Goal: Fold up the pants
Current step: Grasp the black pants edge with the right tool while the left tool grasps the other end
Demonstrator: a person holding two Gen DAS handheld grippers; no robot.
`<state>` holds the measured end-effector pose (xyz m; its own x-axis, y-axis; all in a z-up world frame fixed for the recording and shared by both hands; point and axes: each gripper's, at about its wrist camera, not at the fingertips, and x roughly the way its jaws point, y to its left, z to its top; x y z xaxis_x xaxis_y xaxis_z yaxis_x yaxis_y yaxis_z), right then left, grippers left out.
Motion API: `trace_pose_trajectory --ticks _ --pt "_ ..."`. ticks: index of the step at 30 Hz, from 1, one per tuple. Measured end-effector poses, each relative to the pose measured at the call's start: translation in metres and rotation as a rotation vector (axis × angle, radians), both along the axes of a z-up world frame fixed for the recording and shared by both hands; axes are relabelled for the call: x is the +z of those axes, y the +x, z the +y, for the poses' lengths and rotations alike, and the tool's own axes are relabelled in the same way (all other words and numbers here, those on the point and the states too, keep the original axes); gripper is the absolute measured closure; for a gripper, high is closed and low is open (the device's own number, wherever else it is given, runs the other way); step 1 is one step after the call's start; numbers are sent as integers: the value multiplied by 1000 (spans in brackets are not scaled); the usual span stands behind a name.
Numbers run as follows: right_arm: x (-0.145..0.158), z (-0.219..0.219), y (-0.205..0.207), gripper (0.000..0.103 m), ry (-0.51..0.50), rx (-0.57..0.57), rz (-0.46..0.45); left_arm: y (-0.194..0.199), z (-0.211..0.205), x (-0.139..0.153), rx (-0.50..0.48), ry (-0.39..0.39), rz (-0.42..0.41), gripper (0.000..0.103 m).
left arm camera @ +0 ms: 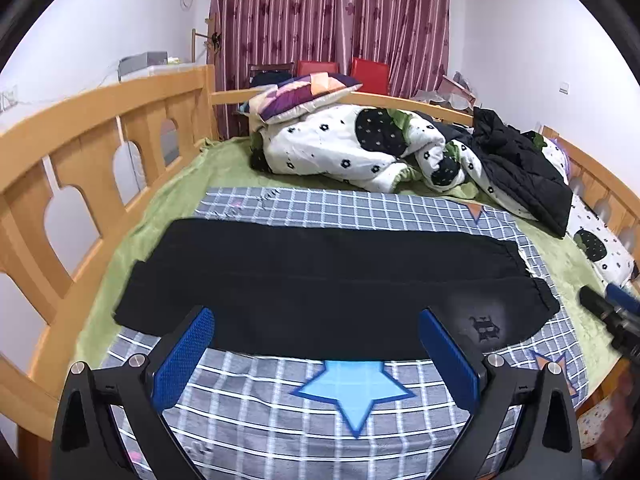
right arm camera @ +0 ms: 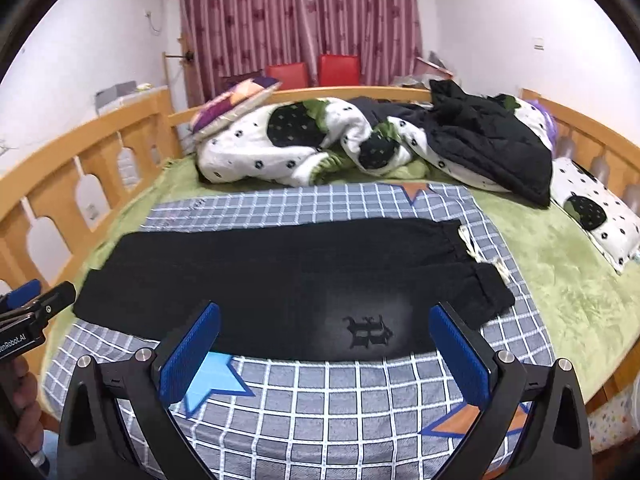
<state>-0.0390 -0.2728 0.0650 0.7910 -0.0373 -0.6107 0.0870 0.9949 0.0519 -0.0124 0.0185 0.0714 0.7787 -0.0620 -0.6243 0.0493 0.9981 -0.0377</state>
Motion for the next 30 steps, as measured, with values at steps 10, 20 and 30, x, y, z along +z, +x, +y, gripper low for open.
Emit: trace_pose_trajectory --ticks 10,20,30 --pt "-11 -60 27 13 62 -5 43 33 78 -22 82 -50 28 0" --pt "-170 -131 54 42 177 -99 203 70 150 -165 198 -178 183 6" --pt "-244 -184 71 42 410 -213 189 113 184 -247 326 -369 277 15"
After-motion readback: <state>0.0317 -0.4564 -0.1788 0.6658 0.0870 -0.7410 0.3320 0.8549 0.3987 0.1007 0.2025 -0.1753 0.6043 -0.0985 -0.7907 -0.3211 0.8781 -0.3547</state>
